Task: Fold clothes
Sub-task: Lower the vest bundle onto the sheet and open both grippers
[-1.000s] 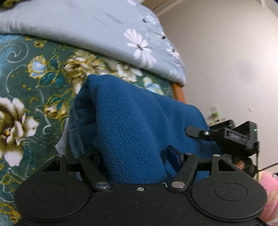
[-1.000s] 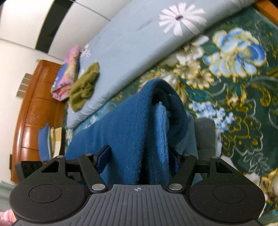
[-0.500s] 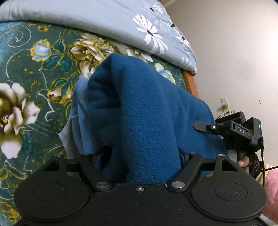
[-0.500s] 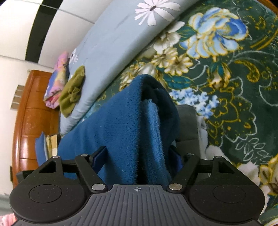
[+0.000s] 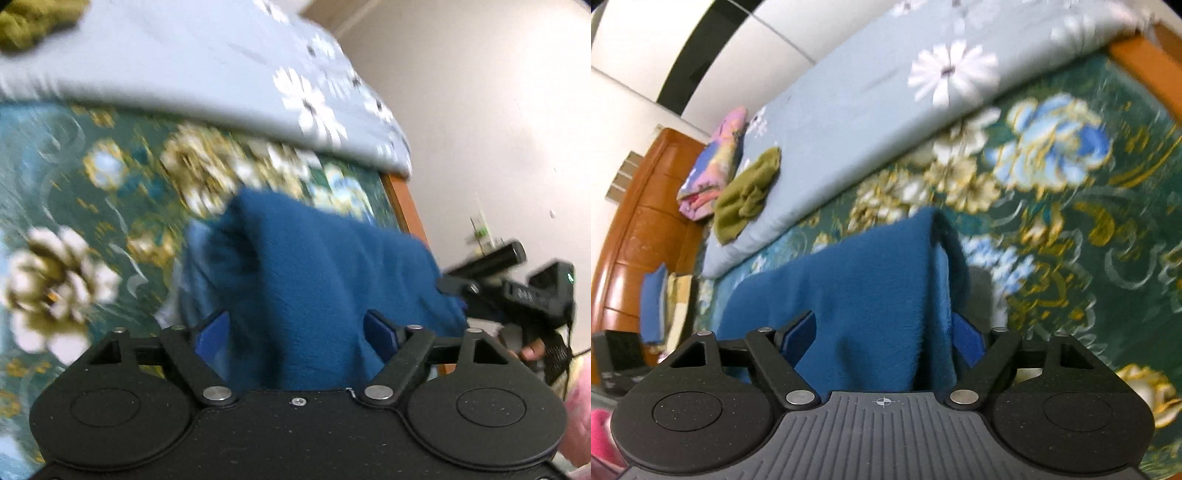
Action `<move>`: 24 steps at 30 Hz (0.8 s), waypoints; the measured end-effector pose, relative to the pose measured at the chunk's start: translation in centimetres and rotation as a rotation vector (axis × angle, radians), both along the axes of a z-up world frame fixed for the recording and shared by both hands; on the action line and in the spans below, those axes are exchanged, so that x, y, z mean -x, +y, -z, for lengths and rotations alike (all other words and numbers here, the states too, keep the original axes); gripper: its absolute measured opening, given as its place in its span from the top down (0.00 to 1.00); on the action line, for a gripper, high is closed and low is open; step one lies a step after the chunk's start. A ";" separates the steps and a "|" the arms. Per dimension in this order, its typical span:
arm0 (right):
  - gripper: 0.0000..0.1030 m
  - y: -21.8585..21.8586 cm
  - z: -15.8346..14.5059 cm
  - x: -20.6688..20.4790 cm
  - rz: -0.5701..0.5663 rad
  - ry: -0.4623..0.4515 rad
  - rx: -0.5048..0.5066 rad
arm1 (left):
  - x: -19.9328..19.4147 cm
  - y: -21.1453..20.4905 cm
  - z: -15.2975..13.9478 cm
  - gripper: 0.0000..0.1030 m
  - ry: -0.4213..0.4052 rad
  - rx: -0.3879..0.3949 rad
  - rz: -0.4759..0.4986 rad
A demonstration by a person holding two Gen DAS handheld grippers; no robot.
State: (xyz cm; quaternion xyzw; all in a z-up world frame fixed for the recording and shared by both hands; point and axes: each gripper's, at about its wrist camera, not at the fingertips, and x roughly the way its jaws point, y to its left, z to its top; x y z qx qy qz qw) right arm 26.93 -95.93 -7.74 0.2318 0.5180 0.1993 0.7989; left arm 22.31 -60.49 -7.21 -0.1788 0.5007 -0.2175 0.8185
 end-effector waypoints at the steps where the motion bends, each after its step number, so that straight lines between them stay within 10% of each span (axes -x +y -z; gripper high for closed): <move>1: 0.24 0.0 -0.9 0.3 0.002 -0.034 0.037 | 0.2 -0.3 -0.6 0.22 -0.020 -0.021 0.012; 9: 0.56 4.3 -5.3 2.8 -0.119 -0.230 0.267 | 1.4 -3.1 -5.3 0.42 -0.182 -0.186 0.104; 24: 0.57 5.8 -1.3 3.4 -0.221 -0.101 0.302 | 2.8 -5.5 -3.4 0.37 -0.190 -0.348 0.136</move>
